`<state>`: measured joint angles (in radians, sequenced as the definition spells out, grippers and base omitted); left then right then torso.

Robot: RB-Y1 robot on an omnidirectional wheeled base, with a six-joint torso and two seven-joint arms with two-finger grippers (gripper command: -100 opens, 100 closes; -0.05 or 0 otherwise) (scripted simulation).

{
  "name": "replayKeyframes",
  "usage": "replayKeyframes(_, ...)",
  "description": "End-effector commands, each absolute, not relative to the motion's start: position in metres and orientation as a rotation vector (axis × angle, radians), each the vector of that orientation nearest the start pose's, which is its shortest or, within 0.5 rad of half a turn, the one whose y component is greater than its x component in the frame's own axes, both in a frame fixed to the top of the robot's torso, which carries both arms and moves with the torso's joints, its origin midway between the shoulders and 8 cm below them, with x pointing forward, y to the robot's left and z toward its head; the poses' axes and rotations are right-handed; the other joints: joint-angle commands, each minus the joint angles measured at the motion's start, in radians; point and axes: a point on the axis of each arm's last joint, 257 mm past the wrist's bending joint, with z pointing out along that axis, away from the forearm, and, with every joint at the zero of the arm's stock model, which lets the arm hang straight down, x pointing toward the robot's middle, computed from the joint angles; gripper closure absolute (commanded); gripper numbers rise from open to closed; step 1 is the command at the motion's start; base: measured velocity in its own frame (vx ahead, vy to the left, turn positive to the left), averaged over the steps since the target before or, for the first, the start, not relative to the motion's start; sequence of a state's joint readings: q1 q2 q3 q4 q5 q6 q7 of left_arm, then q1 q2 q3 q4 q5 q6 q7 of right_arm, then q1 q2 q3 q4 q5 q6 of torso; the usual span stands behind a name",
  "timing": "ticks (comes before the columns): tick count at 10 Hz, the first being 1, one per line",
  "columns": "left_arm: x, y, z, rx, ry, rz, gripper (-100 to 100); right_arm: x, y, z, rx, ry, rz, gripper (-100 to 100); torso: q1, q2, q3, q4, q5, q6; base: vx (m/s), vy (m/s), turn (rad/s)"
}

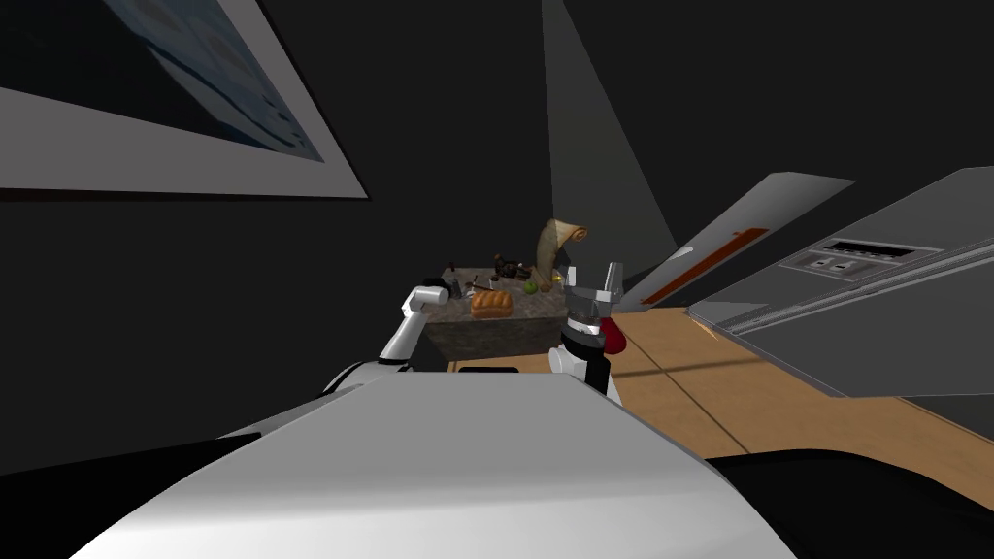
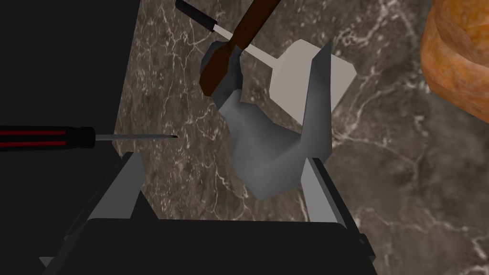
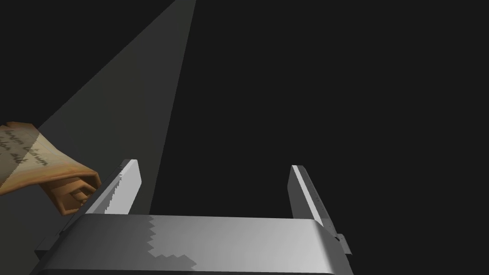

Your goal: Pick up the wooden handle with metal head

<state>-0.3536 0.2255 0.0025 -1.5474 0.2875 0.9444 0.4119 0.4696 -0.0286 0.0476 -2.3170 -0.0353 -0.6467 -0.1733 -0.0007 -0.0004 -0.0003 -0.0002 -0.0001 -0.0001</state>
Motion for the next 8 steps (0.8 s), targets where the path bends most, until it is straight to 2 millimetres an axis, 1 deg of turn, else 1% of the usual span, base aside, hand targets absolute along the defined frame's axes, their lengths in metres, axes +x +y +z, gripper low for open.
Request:
replayKeyframes(1, 0.577, 0.216, -0.273, -2.049, 1.489, -1.087, -100, 0.311, -0.257, 0.074, 0.547, 0.428, 1.594, 0, 0.0, 0.0, 0.0, 0.0, 0.0, 0.0, 0.006, -0.009, 0.017)
replayKeyframes(2, 0.578, 0.213, -0.276, -2.096, 1.493, -1.073, -100, 0.311, -0.257, 0.074, 0.547, 0.428, 1.594, 0, 0.0, 0.0, 0.0, 0.0, 0.0, 0.0, 0.008, -0.009, 0.039)
replayKeyframes(8, 0.566, 0.206, -0.294, -2.271, 1.534, -0.954, -100, 0.311, -0.257, 0.074, 0.547, 0.428, 1.594, 0, 0.0, -0.001, 0.0, 0.0, 0.0, 0.0, 0.015, -0.009, 0.019)
